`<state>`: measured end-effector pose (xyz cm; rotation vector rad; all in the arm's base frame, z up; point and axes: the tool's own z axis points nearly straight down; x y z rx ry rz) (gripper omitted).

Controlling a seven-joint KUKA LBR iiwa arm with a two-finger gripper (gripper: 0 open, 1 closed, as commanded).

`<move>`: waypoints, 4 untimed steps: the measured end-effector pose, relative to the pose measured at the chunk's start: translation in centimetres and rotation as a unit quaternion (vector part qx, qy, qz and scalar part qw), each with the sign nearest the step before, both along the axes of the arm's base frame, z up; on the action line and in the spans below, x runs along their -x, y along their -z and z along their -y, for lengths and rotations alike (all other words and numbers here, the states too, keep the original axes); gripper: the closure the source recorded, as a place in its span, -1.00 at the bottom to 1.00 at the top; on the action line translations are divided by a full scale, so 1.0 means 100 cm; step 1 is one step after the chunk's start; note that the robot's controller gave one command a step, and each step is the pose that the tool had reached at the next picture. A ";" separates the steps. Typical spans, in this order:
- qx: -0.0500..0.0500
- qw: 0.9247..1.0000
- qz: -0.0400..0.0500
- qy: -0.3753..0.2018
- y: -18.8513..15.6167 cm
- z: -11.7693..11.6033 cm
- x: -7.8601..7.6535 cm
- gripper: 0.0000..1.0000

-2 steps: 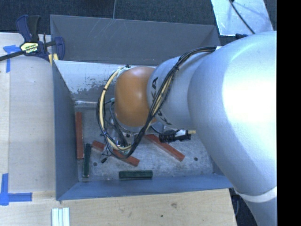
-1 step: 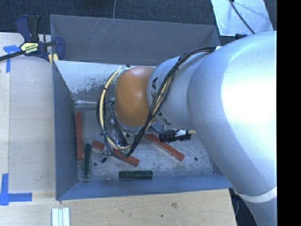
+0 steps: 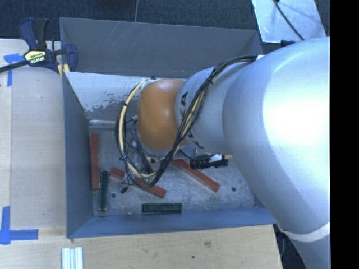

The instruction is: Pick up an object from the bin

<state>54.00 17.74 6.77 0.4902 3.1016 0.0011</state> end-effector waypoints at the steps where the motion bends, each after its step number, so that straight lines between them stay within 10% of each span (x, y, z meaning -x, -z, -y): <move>1: 0.000 1.000 0.001 0.001 0.000 0.001 -0.001 -1.00; 2: 0.000 1.000 0.002 0.002 -0.001 0.001 -0.002 1.00; 4: -0.001 1.000 0.003 0.004 -0.074 0.002 -0.005 1.00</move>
Offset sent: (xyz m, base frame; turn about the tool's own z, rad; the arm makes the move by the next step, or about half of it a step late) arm 0.0000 0.0000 0.0000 0.0000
